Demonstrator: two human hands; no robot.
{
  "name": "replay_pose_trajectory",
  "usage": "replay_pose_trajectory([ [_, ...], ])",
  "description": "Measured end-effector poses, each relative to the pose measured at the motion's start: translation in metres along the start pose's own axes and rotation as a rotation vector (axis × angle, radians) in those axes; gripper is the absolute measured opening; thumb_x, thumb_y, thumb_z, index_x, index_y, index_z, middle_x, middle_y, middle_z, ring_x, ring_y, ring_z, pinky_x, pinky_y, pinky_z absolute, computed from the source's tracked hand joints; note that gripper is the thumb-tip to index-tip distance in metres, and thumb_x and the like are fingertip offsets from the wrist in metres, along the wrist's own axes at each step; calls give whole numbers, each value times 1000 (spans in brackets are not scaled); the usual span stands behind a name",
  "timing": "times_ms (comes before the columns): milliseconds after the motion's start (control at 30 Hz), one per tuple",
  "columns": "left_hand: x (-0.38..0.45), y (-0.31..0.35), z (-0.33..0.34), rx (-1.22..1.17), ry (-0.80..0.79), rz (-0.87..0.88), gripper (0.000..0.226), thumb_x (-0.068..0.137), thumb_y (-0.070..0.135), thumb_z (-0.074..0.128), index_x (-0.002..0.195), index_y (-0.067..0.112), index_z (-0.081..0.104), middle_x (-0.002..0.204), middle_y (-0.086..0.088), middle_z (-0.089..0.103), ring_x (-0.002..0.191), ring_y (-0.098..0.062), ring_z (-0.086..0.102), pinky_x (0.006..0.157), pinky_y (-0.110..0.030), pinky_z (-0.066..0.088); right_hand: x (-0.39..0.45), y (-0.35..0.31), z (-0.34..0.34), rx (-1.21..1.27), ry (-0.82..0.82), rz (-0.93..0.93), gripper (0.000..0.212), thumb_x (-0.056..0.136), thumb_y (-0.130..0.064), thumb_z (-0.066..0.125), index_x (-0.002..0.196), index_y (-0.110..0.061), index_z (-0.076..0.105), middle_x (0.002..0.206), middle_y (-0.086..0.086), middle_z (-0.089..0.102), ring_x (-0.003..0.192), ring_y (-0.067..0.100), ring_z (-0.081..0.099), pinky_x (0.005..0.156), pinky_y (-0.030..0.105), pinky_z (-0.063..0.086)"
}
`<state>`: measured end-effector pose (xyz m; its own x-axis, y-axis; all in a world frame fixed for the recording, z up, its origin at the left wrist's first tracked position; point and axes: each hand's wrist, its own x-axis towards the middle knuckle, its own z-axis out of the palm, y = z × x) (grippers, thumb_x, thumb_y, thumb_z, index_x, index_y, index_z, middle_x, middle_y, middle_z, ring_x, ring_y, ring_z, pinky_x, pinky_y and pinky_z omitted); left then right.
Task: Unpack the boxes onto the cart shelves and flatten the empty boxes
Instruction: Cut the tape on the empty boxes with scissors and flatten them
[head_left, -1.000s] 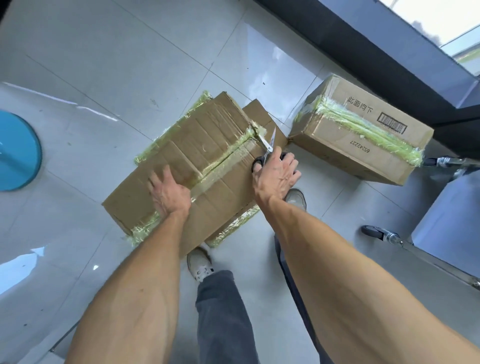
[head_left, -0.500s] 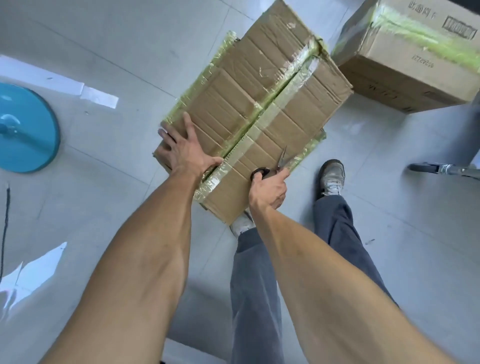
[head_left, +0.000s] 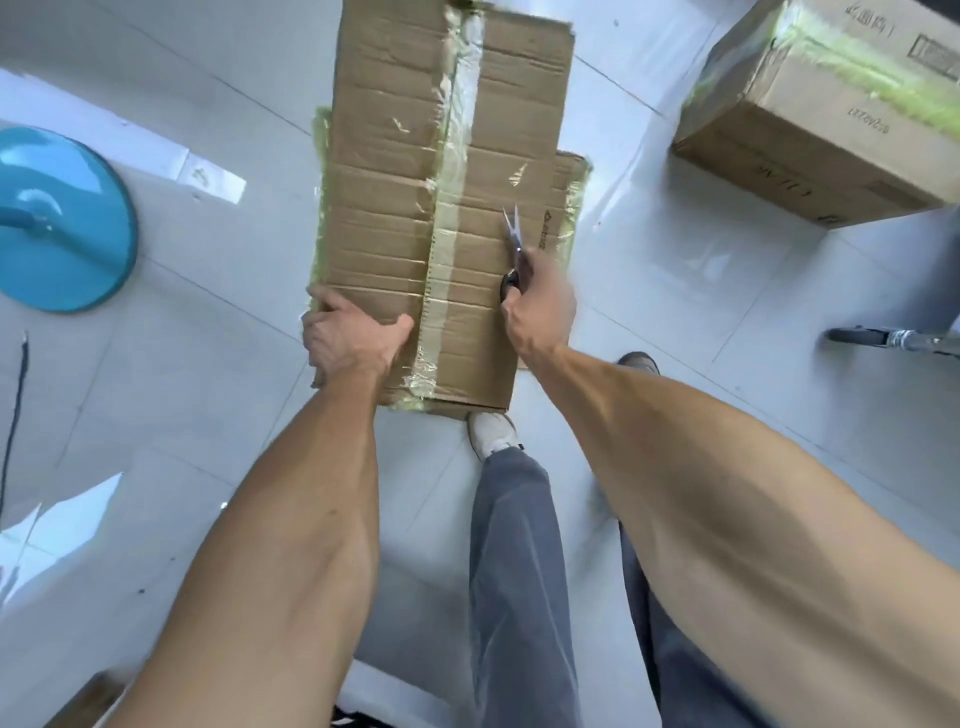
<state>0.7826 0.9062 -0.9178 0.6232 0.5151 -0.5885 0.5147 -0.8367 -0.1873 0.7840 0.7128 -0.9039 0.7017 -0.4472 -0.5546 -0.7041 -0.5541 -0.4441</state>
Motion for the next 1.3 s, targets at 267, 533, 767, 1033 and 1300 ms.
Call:
replay_pose_trajectory([
  [267,-21,-33,14,-221,-80,-368,124,71,66,60,154,9,-12,144,-34,28,125,-43,40,96,-52,42,-21,-14,11,46,-147,28,17,93,-21,51,108,-27,55,83,-2,58,82,23,54,78,31,45],
  [533,-25,-14,6,-122,-65,-338,148,55,89,62,154,9,-13,124,-28,53,113,-37,52,85,-44,38,-71,69,20,62,-340,451,28,95,-15,47,123,-11,49,114,15,63,107,33,59,78,29,37],
  [767,-68,40,30,-501,-98,-527,119,83,77,49,152,-5,-3,131,-22,58,118,-38,58,95,-42,46,21,42,-45,298,0,303,27,90,-11,54,115,-20,57,93,2,64,95,24,60,81,23,37],
  [1033,-116,198,29,-1027,-343,-476,50,100,47,42,95,3,65,94,-16,71,89,-34,71,62,-30,54,104,23,-120,39,-31,50,25,92,-15,50,114,-25,58,85,3,60,84,24,61,67,24,38],
  [1300,-56,234,-50,-143,207,189,61,84,24,73,137,14,43,128,-18,48,114,-32,50,89,-40,45,90,57,-127,-248,-120,-78,15,93,-22,53,107,-23,58,84,3,59,75,27,55,68,30,36],
])
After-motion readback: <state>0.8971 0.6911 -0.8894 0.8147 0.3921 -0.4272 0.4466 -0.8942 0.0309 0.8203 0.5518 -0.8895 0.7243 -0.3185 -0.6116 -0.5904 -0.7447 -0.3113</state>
